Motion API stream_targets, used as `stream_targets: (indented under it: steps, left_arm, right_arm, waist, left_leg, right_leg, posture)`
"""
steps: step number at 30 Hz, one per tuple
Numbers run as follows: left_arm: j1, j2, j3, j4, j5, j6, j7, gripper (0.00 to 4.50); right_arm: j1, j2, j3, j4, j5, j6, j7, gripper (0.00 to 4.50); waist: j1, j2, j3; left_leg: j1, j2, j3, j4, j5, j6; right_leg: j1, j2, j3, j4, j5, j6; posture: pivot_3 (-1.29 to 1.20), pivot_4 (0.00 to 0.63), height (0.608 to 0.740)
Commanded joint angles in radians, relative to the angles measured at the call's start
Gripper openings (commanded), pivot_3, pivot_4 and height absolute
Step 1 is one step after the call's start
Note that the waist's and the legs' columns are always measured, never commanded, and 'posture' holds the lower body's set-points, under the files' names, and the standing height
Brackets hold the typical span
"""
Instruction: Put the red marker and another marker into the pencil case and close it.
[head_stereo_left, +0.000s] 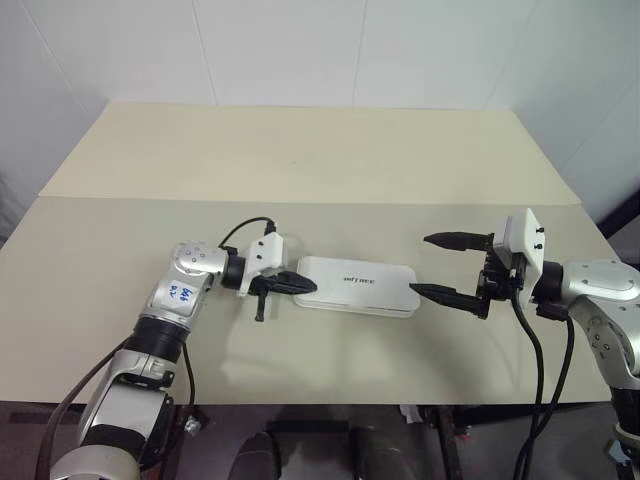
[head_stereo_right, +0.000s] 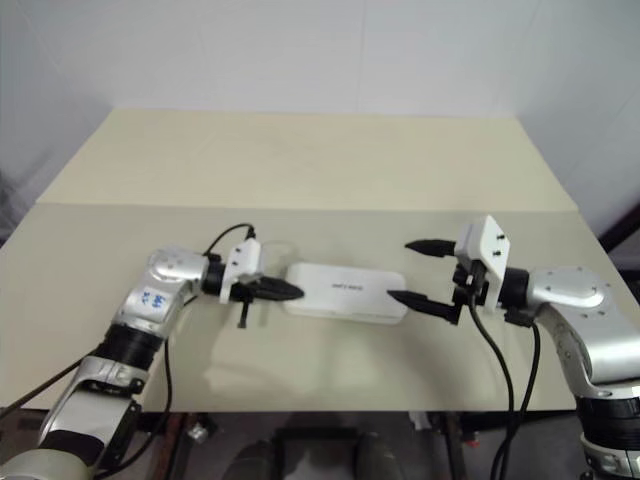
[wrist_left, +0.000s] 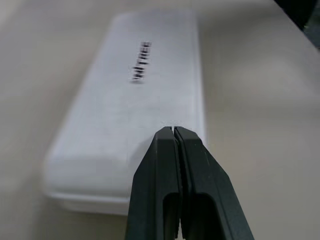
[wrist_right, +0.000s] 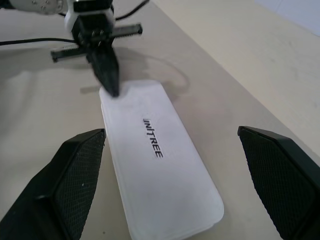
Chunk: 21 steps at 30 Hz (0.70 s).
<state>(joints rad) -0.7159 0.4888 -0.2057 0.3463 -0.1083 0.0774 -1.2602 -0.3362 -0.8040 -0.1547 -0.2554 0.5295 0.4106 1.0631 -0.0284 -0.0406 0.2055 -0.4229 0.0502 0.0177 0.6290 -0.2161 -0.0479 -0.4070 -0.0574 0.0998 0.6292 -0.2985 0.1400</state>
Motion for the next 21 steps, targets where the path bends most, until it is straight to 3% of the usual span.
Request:
stream_targets:
  steps: [1, 10, 13, 21]
  left_arm:
    - [0.016, 0.001, -0.056, -0.039, 0.063, 0.054, 0.042, 0.05]
    - [0.006, -0.008, -0.069, -0.096, 0.047, 0.165, 0.097, 0.05]
    - [-0.003, 0.001, 0.014, -0.143, -0.05, 0.177, 0.072, 0.05]
    - [0.018, 0.118, 0.243, -0.246, -0.267, 0.224, 0.026, 0.05]
  right_arm:
    - [0.012, 0.013, -0.014, -0.053, 0.01, -0.015, -0.024, 4.5]
    - [0.047, 0.031, -0.022, -0.095, 0.021, -0.008, -0.06, 4.5]
    - [0.05, 0.031, -0.022, -0.096, 0.031, 0.0, -0.062, 4.5]
    - [-0.023, 0.008, -0.011, -0.005, 0.018, -0.013, -0.02, 4.5]
  waist:
    - [0.0, 0.0, 0.0]
    - [0.0, 0.001, -0.001]
    - [-0.001, 0.001, -0.001]
    - [-0.011, 0.001, -0.001]
  left_leg:
    - [0.001, 0.0, 0.0, 0.0, 0.0, 0.0]
    - [0.007, -0.001, -0.002, 0.001, 0.0, 0.001]
    - [0.011, -0.001, -0.002, 0.001, 0.0, 0.001]
    - [0.013, 0.0, -0.002, -0.003, 0.0, 0.0]
  right_leg:
    - [0.001, 0.0, 0.0, 0.0, 0.0, 0.0]
    - [0.011, 0.0, 0.0, -0.004, -0.003, -0.007]
    - [0.015, 0.0, 0.0, -0.004, -0.007, -0.013]
    - [0.013, 0.0, -0.001, -0.002, -0.003, -0.007]
  posture:
    - [0.0, 0.15, 0.74]
    - [0.0, 0.15, 0.74]
    - [0.0, 0.15, 0.74]
    - [0.0, 0.15, 0.74]
